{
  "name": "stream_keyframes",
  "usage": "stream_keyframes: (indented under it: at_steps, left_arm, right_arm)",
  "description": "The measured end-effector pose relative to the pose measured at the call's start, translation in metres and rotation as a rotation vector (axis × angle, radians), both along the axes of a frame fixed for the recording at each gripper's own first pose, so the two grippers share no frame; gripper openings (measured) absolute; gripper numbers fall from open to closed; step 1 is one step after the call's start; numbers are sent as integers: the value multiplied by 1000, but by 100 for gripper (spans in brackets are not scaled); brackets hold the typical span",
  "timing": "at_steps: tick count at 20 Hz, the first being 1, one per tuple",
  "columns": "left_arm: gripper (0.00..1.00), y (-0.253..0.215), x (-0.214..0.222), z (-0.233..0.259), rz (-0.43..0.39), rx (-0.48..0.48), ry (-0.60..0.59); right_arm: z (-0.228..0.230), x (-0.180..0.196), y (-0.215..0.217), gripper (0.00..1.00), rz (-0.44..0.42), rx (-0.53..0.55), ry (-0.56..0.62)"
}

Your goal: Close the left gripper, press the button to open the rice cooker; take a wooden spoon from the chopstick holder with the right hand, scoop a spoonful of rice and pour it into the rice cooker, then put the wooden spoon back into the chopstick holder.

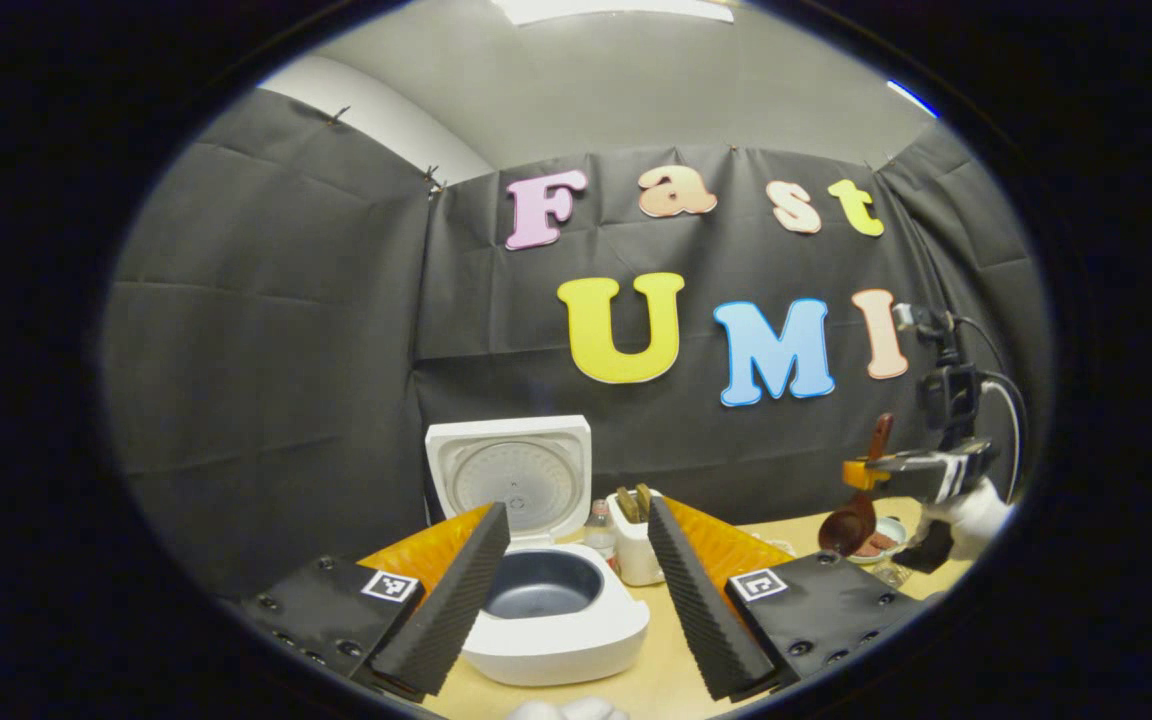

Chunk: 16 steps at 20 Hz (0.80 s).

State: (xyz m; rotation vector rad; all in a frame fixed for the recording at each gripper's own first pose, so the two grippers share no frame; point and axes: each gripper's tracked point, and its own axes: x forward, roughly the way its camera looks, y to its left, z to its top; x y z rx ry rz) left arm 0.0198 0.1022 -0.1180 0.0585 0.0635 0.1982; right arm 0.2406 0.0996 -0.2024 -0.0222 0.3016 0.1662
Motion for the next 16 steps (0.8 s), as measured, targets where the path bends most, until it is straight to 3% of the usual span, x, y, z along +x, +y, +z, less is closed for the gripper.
stream_keyframes:
  at_steps: [4, 10, 16]
  left_arm:
    - [95, 12, -2, -6, 19, 2, 11]
    - [97, 24, -6, -10, 54, 5, 17]
    - [97, 29, -6, -17, 63, 39, 35]
  right_arm:
    - [-46, 3, 22, 13, 32, -134, 18]
    - [-112, 5, 27, 13, 79, -417, 14]
    - [-159, -1, 34, 13, 102, -495, 82]
